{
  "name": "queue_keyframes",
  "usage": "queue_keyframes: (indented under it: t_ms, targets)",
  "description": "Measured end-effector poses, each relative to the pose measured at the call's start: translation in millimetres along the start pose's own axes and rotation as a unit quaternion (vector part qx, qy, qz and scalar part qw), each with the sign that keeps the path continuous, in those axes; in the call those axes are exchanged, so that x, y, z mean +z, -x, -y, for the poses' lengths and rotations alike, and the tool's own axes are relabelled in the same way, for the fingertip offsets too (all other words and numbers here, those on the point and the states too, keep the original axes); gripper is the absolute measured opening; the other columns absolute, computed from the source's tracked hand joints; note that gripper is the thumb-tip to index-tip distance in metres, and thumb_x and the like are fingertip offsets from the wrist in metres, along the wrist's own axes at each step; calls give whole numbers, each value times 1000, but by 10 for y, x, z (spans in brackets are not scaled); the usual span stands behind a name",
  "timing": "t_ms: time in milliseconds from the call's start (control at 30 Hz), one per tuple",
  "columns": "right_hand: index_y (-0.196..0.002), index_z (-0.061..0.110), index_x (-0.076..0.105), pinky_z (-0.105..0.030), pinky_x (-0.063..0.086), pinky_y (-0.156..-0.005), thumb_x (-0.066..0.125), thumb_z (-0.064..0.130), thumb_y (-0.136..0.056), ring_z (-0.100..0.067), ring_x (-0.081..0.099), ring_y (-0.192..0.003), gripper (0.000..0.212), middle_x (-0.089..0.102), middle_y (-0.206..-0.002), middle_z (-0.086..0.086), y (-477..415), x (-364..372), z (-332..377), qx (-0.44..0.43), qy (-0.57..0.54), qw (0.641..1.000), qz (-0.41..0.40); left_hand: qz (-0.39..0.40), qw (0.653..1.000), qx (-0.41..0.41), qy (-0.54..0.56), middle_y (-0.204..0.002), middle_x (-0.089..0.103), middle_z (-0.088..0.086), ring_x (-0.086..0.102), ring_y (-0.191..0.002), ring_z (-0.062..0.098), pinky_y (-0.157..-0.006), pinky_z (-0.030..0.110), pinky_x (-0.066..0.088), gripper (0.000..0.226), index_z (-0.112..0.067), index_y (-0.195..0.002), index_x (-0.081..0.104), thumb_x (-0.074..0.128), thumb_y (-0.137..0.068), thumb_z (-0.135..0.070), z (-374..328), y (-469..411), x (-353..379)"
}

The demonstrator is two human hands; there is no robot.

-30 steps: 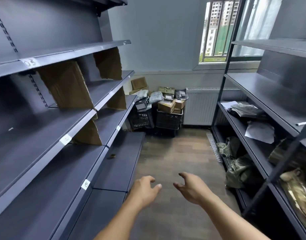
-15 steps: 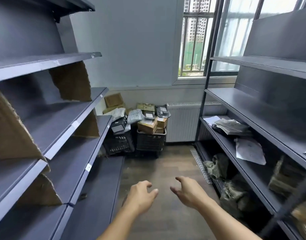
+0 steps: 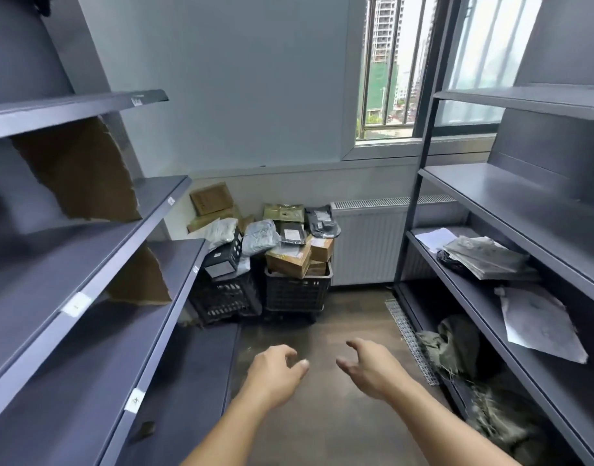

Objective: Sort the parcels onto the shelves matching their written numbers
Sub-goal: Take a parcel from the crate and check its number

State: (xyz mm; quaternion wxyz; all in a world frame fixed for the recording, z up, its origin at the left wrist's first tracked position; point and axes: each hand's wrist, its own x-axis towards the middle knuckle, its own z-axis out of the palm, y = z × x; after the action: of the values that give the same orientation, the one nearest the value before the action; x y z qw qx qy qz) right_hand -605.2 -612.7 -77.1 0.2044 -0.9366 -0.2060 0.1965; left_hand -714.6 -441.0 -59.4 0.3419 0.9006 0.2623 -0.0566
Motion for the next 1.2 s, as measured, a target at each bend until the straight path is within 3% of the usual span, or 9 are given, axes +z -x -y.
queue_keyframes:
  t_ms: [500, 767, 1200]
  targets:
    - [-151, 19, 41, -29, 38, -108, 52, 48, -98, -21, 43, -140, 61, 49, -151, -2, -2506, -805, 167, -35, -4, 998, 57, -29, 996, -79, 34, -132, 63, -6, 57, -123, 10, -101, 24, 44, 46, -29, -132, 61, 58, -92, -51, -608, -2234, -426]
    - [-144, 25, 51, -28, 46, -101, 57, 49, -94, -16, 54, -129, 56, 59, -141, 3, -3677, -859, 361, -3, -62, 996, 66, 3, 997, -69, 27, -132, 62, -5, 57, -122, 11, -100, 25, 45, 47, -28, -133, 60, 58, -93, -51, -585, -3553, -565]
    - [-143, 16, 49, -24, 41, -97, 54, 36, -101, -18, 53, -130, 47, 57, -142, 0, -5420, -1142, 757, 61, -81, 993, 59, 54, 996, -65, 13, -129, 64, -1, 59, -118, 17, -98, 29, 48, 49, -25, -131, 61, 59, -90, -51, -564, -5628, -1063]
